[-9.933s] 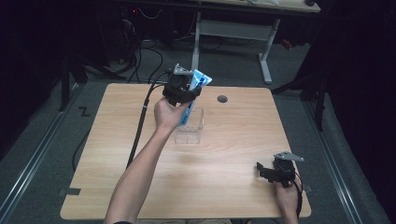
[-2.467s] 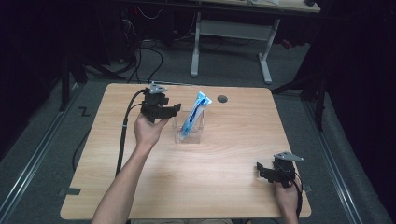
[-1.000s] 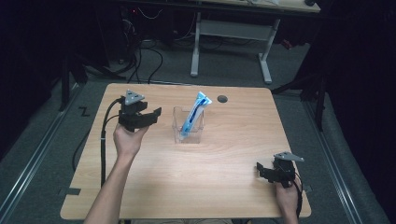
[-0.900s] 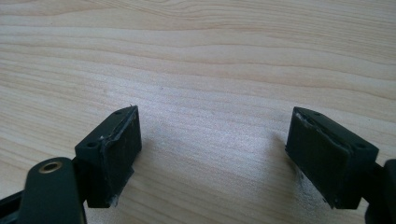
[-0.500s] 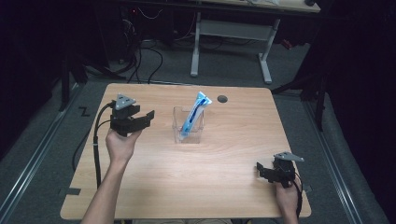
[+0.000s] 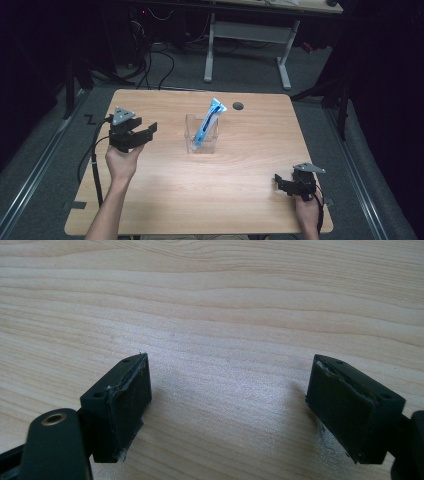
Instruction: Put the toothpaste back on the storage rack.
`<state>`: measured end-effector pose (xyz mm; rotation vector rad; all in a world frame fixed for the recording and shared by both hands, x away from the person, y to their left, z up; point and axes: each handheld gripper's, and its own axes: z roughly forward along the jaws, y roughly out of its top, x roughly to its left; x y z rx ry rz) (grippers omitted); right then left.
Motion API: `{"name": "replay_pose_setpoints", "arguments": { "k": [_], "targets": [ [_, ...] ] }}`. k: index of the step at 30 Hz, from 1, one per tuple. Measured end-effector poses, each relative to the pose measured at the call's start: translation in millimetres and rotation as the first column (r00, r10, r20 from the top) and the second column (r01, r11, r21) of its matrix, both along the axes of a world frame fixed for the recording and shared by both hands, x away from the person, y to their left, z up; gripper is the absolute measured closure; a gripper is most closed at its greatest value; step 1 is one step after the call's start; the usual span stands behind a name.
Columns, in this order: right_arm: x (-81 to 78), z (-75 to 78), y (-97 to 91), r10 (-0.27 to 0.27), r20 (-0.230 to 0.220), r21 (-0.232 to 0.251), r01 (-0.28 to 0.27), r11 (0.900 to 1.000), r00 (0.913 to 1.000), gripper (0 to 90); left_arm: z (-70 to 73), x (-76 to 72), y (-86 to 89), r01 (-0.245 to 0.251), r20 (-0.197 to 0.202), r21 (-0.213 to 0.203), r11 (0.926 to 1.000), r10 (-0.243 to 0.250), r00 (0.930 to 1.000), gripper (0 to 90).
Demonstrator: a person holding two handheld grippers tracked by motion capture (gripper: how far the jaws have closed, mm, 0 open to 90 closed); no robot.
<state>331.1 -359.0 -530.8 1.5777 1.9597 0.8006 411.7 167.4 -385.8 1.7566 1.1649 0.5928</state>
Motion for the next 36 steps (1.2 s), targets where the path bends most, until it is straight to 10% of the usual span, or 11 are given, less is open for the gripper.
{"name": "replay_pose_setpoints", "arguments": {
  "k": [36],
  "targets": [
    [0.0, 0.0, 0.1, -0.001, 0.0, 0.0, 0.001, 1.0, 1.0, 17.9, -9.3, -28.4, 31.3, -0.066, 0.004, -0.005, 0.9978, 0.066, 0.9978, 41.0]
  ]
}}
